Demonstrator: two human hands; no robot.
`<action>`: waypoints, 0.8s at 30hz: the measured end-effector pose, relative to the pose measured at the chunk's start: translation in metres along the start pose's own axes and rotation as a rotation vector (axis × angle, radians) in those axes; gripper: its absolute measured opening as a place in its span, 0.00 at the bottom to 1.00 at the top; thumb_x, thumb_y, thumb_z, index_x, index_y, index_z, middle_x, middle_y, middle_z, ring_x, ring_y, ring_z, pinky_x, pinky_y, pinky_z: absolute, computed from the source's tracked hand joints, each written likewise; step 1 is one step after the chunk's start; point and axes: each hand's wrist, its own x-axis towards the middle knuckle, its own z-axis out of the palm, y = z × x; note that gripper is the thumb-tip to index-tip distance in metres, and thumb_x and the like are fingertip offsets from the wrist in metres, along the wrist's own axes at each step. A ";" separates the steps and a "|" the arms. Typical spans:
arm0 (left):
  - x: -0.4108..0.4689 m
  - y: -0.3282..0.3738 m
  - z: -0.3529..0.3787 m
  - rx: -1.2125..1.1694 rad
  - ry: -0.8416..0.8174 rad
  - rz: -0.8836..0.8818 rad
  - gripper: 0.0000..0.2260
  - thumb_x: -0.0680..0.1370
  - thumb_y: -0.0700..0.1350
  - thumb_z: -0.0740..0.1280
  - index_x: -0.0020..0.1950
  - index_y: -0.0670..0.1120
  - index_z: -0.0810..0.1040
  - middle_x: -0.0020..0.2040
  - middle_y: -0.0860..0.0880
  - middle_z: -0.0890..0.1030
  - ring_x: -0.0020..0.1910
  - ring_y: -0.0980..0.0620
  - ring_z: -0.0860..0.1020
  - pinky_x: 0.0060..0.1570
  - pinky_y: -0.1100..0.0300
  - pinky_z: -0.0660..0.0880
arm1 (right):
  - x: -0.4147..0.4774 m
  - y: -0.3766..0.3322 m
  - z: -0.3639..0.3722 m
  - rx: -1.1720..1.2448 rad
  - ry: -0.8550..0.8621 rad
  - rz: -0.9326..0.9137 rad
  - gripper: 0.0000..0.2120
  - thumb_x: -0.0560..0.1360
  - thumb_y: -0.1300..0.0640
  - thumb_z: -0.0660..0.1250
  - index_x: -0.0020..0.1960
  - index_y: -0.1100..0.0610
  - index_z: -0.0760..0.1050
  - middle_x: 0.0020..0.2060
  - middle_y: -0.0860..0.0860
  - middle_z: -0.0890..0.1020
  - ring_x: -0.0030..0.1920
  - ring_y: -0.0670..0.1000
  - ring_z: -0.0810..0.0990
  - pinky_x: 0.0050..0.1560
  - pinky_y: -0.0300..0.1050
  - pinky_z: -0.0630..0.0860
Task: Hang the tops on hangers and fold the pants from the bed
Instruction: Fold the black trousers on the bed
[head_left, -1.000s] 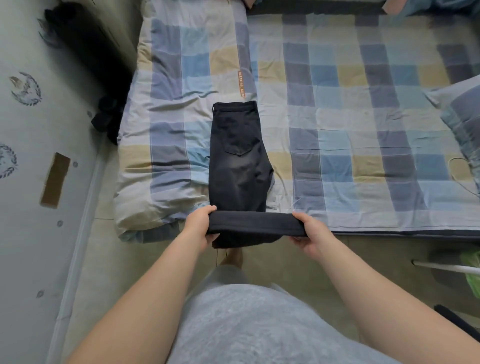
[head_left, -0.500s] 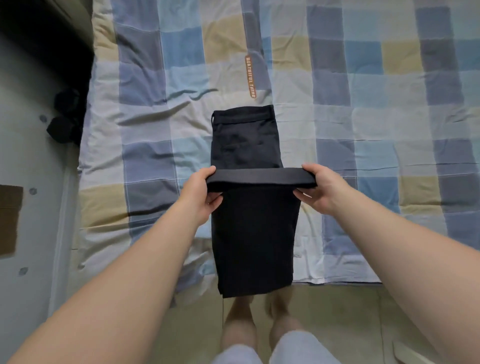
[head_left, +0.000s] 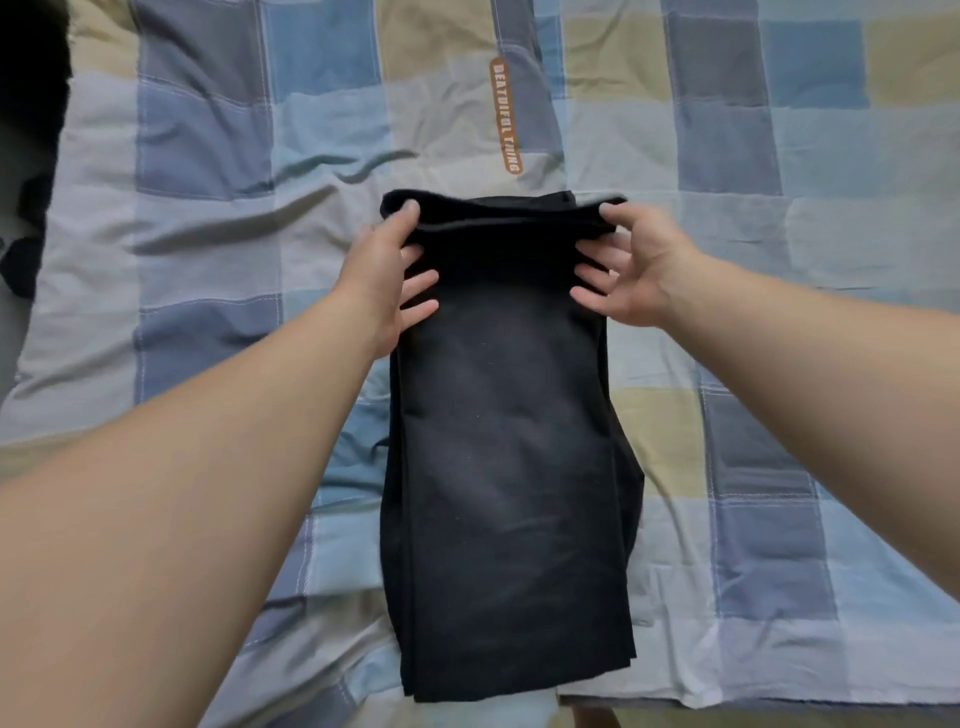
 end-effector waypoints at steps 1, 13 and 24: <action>-0.003 -0.007 0.000 0.024 -0.001 0.024 0.27 0.80 0.60 0.65 0.77 0.57 0.62 0.73 0.50 0.72 0.64 0.47 0.78 0.59 0.48 0.76 | -0.002 0.007 -0.003 0.012 -0.046 0.014 0.24 0.80 0.48 0.65 0.74 0.54 0.68 0.70 0.52 0.75 0.73 0.56 0.69 0.71 0.58 0.68; -0.119 -0.161 -0.028 0.223 0.230 0.173 0.12 0.79 0.51 0.70 0.62 0.54 0.80 0.59 0.55 0.81 0.59 0.55 0.79 0.56 0.59 0.76 | -0.080 0.149 -0.103 0.081 -0.065 0.161 0.17 0.80 0.47 0.63 0.67 0.52 0.74 0.61 0.51 0.83 0.63 0.54 0.79 0.61 0.55 0.75; -0.196 -0.287 -0.043 0.383 0.367 -0.073 0.40 0.73 0.57 0.74 0.79 0.53 0.56 0.73 0.55 0.70 0.69 0.53 0.73 0.69 0.51 0.70 | -0.110 0.278 -0.169 -0.393 0.102 0.285 0.37 0.77 0.44 0.69 0.80 0.45 0.55 0.77 0.48 0.65 0.76 0.53 0.64 0.65 0.55 0.66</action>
